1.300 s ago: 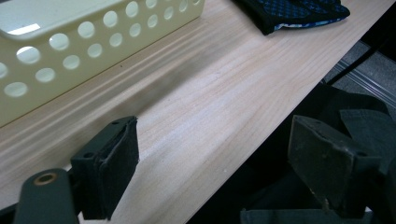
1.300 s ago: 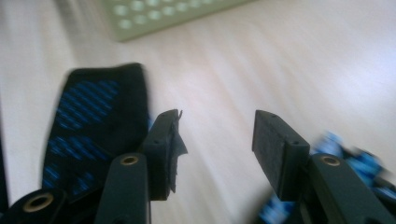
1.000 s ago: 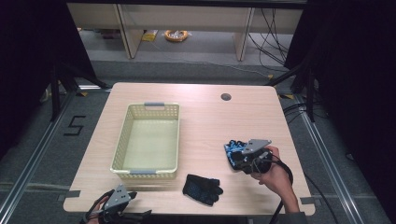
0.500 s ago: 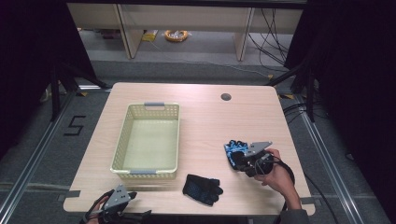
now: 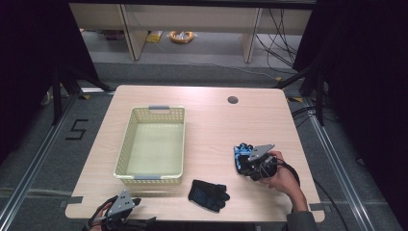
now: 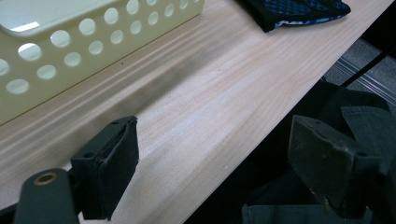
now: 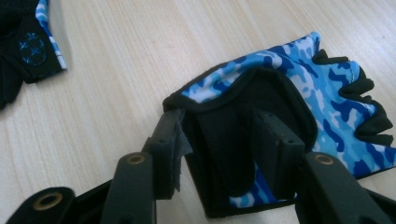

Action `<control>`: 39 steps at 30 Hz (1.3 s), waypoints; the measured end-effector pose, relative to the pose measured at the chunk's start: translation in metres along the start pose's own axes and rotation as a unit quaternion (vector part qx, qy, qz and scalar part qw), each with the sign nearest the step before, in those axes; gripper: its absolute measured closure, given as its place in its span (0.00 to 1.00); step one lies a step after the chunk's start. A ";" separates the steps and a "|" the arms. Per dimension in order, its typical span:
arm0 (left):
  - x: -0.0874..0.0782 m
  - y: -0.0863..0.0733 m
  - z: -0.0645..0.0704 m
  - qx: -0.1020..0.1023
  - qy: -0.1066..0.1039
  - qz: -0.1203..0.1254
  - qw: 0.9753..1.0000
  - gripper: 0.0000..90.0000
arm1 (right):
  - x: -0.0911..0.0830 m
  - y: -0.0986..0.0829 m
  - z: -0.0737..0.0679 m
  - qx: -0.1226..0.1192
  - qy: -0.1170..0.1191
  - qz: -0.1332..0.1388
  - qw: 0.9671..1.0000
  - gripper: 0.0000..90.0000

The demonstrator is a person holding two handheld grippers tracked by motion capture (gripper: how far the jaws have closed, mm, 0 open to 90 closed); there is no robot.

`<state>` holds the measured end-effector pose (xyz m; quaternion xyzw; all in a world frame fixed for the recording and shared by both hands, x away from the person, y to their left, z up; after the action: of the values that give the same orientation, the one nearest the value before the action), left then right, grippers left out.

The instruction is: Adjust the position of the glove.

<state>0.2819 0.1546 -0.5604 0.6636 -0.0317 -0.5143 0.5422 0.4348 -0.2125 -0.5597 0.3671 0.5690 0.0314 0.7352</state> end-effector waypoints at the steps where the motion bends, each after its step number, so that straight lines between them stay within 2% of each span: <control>1: 0.000 0.000 0.000 0.000 0.000 0.000 1.000 0.18 | 0.000 0.000 0.000 0.000 0.001 -0.003 1.000 0.63; 2: -0.001 -0.001 -0.001 0.015 -0.003 -0.008 1.000 0.18 | 0.000 0.001 0.000 0.001 0.000 -0.003 1.000 0.62; 3: 0.001 0.001 0.000 0.001 0.004 0.009 1.000 0.18 | 0.000 0.001 0.000 0.001 0.000 -0.003 1.000 0.62; 4: 0.001 0.000 0.000 0.002 0.000 0.003 1.000 0.18 | 0.001 0.003 0.000 0.006 -0.005 -0.006 1.000 0.56; 5: 0.001 0.001 0.001 0.000 0.000 0.007 1.000 0.18 | 0.003 0.003 0.001 0.005 -0.009 -0.008 1.000 0.55; 6: 0.000 0.000 -0.001 0.012 0.001 -0.002 1.000 0.18 | 0.005 0.004 0.000 0.011 -0.006 -0.005 1.000 0.56; 7: 0.000 0.000 -0.001 0.012 0.001 -0.002 1.000 0.18 | 0.005 0.004 0.000 0.011 -0.006 -0.005 1.000 0.56; 8: 0.001 0.001 0.000 0.003 0.000 0.007 1.000 0.18 | 0.005 0.005 0.001 0.011 -0.005 -0.005 1.000 0.60; 9: 0.000 -0.001 -0.002 0.006 0.006 -0.008 1.000 0.18 | 0.005 0.005 0.001 0.019 -0.004 -0.008 1.000 0.66; 10: 0.000 0.000 -0.002 0.008 0.002 0.001 1.000 0.18 | 0.004 0.005 0.002 0.025 -0.011 -0.009 1.000 0.74; 11: 0.000 0.000 -0.002 0.008 0.002 0.001 1.000 0.18 | 0.005 0.005 0.002 0.028 -0.011 -0.007 1.000 0.78; 12: -0.002 -0.001 -0.003 0.017 0.001 -0.012 1.000 0.18 | 0.005 0.006 0.002 0.027 -0.005 -0.002 1.000 0.82; 13: 0.000 0.001 0.001 -0.004 0.003 0.006 1.000 0.18 | 0.005 0.007 0.002 0.037 -0.007 0.001 0.999 0.83; 14: 0.000 0.001 0.000 0.008 0.001 0.006 1.000 0.18 | 0.003 0.007 0.002 0.038 -0.005 0.001 0.999 0.85; 15: -0.001 0.001 0.001 -0.001 -0.002 0.004 1.000 0.18 | 0.002 0.007 0.001 0.049 -0.006 -0.003 0.999 0.87; 16: -0.002 -0.001 -0.001 0.003 0.003 -0.005 1.000 0.18 | 0.000 0.009 0.001 0.055 -0.017 -0.001 0.998 0.89; 18: -0.001 0.000 0.000 0.000 -0.001 0.002 1.000 0.18 | -0.006 0.014 0.000 0.063 -0.017 0.016 0.998 0.90; 19: -0.001 0.000 0.000 0.000 -0.001 0.002 1.000 0.18 | -0.006 0.014 0.000 0.063 -0.017 0.016 0.998 0.90; 20: -0.002 0.001 -0.001 0.009 0.000 0.001 1.000 0.18 | -0.010 0.017 0.000 0.055 -0.013 0.031 0.998 0.91; 21: -0.003 0.000 -0.002 0.015 -0.003 -0.007 1.000 0.18 | -0.015 0.021 0.002 0.050 -0.023 0.043 0.998 0.91; 22: -0.002 0.001 -0.002 0.010 0.001 0.000 1.000 0.18 | -0.030 0.026 0.000 0.078 -0.035 0.060 0.994 0.92; 24: -0.002 0.002 0.000 0.005 0.000 0.006 1.000 0.18 | -0.042 0.032 -0.004 0.089 -0.037 0.083 0.992 0.92; 25: -0.002 0.002 0.000 0.005 0.000 0.006 1.000 0.18 | -0.042 0.032 -0.004 0.089 -0.037 0.083 0.992 0.92; 26: -0.002 0.003 -0.001 0.005 0.000 0.009 1.000 0.18 | -0.048 0.035 -0.005 0.086 -0.038 0.096 0.991 0.92; 27: -0.001 0.004 0.000 -0.003 -0.001 0.013 1.000 0.18 | -0.057 0.038 -0.008 0.087 -0.043 0.098 0.990 0.92; 28: -0.002 0.005 0.000 0.000 -0.004 0.009 1.000 0.18 | -0.070 0.044 -0.017 0.110 -0.044 0.108 0.987 0.92; 30: -0.001 0.006 -0.001 0.004 0.001 0.014 1.000 0.18 | -0.080 0.056 -0.024 0.089 -0.047 0.133 0.986 0.92; 31: -0.001 0.007 0.001 -0.007 0.003 0.011 1.000 0.18 | -0.085 0.060 -0.031 0.096 -0.047 0.138 0.985 0.92; 32: 0.001 0.012 0.007 -0.006 -0.007 0.019 1.000 0.18 | -0.088 0.064 -0.035 0.090 -0.049 0.142 0.984 0.92; 33: 0.002 0.015 0.008 0.009 -0.008 0.020 1.000 0.18 | -0.090 0.068 -0.042 0.092 -0.044 0.147 0.984 0.92; 34: 0.002 0.015 0.008 0.009 -0.008 0.020 1.000 0.19 | -0.090 0.068 -0.042 0.092 -0.044 0.147 0.984 0.92; 35: 0.005 0.020 0.013 0.004 -0.012 0.032 0.999 0.19 | -0.091 0.072 -0.047 0.092 -0.043 0.153 0.983 0.92; 36: 0.006 0.023 0.016 0.011 -0.016 0.030 0.999 0.19 | -0.090 0.075 -0.059 0.099 -0.039 0.151 0.983 0.92; 37: 0.009 0.027 0.019 0.018 -0.019 0.035 0.999 0.19 | -0.090 0.075 -0.059 0.099 -0.039 0.151 0.983 0.92; 38: 0.011 0.030 0.024 0.014 -0.021 0.034 0.999 0.19 | -0.089 0.076 -0.069 0.110 -0.036 0.148 0.982 0.92; 39: 0.012 0.032 0.024 0.031 -0.022 0.021 0.999 0.19 | -0.089 0.076 -0.069 0.110 -0.036 0.148 0.982 0.92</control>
<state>0.2870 0.1177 -0.5417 0.6676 -0.0735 -0.5166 0.5311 0.3726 -0.1633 -0.4493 0.5268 0.4813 0.0644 0.6976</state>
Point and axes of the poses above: each handheld gripper's, and its own axes: x roughly forward along the jaws, y roughly out of its top, z roughly to its right, the point moved 8 cm from there along x, roughly forward along the jaws, and after that the axes turned 2 degrees about x, right-handed, at the moved point
